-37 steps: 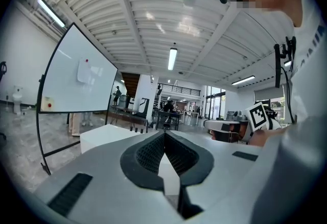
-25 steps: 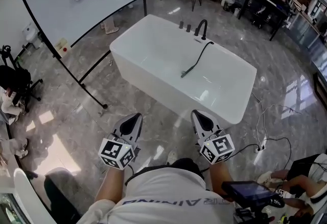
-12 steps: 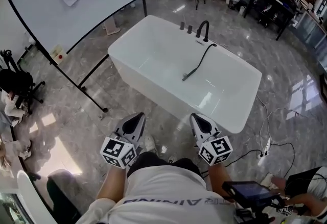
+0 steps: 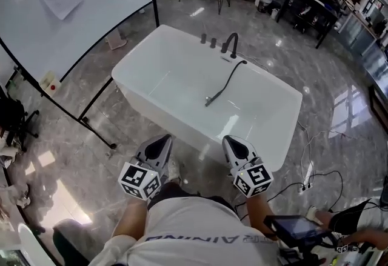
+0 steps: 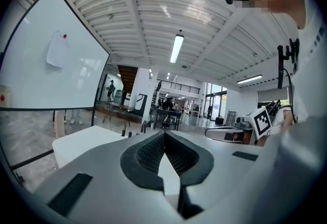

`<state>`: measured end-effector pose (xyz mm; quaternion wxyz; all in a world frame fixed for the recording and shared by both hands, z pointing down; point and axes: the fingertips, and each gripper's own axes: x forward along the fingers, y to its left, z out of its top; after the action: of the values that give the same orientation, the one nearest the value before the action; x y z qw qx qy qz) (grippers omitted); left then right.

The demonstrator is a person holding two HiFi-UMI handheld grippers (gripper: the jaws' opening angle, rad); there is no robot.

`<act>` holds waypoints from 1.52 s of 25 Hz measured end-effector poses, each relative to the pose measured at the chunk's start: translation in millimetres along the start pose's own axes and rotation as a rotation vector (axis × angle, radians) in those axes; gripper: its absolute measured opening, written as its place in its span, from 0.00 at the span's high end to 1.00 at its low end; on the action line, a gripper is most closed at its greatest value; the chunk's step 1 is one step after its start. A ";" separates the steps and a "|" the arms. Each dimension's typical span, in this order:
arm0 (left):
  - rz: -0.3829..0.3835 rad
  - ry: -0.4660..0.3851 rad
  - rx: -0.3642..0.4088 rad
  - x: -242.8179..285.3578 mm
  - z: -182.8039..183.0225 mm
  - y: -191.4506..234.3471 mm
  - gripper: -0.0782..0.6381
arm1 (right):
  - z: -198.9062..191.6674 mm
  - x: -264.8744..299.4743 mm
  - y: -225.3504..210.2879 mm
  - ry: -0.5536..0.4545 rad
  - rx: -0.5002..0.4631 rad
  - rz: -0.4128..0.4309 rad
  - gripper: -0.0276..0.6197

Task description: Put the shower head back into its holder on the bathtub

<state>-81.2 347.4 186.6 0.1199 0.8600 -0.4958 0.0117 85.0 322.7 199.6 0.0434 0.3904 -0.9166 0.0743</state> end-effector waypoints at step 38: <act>-0.441 0.135 0.014 308.6 56.0 140.9 0.87 | 46.0 178.2 -202.4 0.006 0.056 -0.438 0.94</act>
<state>-50.5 5.4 202.5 0.1463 0.9457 -0.2867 0.0462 106.9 50.0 199.5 0.0502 0.5812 -0.8072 0.0898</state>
